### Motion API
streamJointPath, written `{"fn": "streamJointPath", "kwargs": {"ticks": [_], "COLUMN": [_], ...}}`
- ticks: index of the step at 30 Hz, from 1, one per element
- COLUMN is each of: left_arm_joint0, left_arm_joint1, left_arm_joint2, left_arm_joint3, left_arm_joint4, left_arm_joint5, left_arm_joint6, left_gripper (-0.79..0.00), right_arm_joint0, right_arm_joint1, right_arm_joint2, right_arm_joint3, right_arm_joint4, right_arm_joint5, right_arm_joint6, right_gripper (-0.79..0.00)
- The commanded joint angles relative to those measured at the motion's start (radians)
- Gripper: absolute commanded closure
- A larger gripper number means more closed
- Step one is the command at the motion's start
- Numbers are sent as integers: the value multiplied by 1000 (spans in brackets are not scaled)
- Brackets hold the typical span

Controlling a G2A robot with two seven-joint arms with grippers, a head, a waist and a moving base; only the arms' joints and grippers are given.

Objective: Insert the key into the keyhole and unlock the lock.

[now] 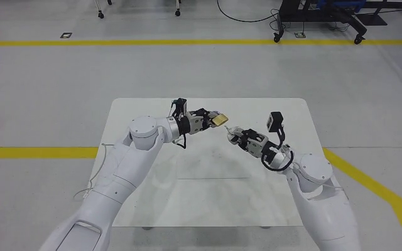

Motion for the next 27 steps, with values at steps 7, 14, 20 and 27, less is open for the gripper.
{"fn": "streamJointPath", "kwargs": {"ticks": [7, 14, 20, 27], "left_arm_joint0": [3, 5, 11, 16], "left_arm_joint1": [-1, -4, -3, -1], "left_arm_joint2": [6, 7, 2, -4], "left_arm_joint3": [4, 5, 5, -5], "left_arm_joint4": [16, 19, 22, 35], "left_arm_joint5": [-12, -13, -16, -22], "left_arm_joint6": [-12, -12, -14, -15], "left_gripper": [0, 0, 0, 0], "right_arm_joint0": [-9, -12, -17, -19], "right_arm_joint1": [3, 5, 6, 8], "right_arm_joint2": [0, -12, -16, -24], "right_arm_joint3": [-13, -22, -32, -44], "right_arm_joint4": [-11, -30, -30, -43], "right_arm_joint5": [-4, 0, -1, 7], "right_arm_joint6": [-18, -38, -43, -47], "right_gripper": [0, 0, 0, 0]}}
